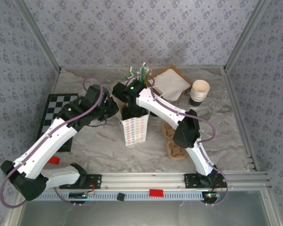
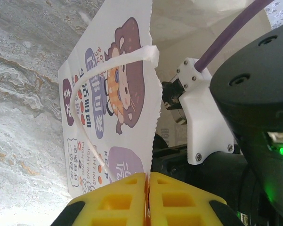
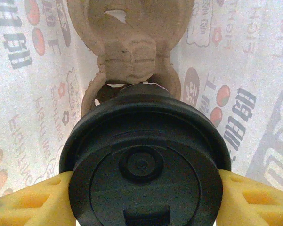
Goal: Pack the takeout coffee
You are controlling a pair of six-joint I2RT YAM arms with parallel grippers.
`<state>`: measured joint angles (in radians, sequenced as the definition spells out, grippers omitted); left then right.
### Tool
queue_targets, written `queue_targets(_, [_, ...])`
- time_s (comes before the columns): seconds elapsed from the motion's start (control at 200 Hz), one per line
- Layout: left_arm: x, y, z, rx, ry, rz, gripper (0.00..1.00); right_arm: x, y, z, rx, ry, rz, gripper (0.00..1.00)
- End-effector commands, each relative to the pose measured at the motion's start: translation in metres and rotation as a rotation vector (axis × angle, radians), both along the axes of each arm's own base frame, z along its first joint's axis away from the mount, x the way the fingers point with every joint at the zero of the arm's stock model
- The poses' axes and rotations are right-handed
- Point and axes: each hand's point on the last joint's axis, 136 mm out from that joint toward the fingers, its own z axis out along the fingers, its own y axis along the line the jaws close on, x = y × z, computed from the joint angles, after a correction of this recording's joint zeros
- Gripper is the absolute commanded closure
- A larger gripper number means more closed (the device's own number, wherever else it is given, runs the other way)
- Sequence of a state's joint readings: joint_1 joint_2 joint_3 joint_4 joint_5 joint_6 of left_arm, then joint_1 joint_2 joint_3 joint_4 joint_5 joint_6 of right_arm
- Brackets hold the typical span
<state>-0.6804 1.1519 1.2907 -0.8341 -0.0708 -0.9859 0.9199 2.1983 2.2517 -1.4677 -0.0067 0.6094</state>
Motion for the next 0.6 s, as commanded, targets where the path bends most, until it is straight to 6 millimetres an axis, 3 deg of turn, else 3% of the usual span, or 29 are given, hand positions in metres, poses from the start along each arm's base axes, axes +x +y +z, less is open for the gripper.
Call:
queue_targets(0.0, [-0.004, 0.0003, 0.0054, -0.005, -0.006, -0.03, 0.94, -0.0027, 0.0049, -0.0099, 0.01, 0.013, 0.012, 0.44])
queue_targets(0.13, [-0.0045, -0.0038, 0.0032, -0.009, 0.005, -0.048, 1.0, -0.0017, 0.0069, -0.0077, 0.02, 0.0, 0.014, 0.44])
queue_targets(0.32, [-0.0047, -0.0048, 0.0043, -0.007, 0.006, -0.058, 1.0, -0.0019, 0.0054, -0.0149, 0.005, 0.006, 0.01, 0.45])
queue_targets(0.595, [-0.004, -0.0045, 0.0017, -0.001, 0.008, -0.055, 1.0, -0.0041, 0.0118, -0.0101, 0.037, 0.007, 0.019, 0.45])
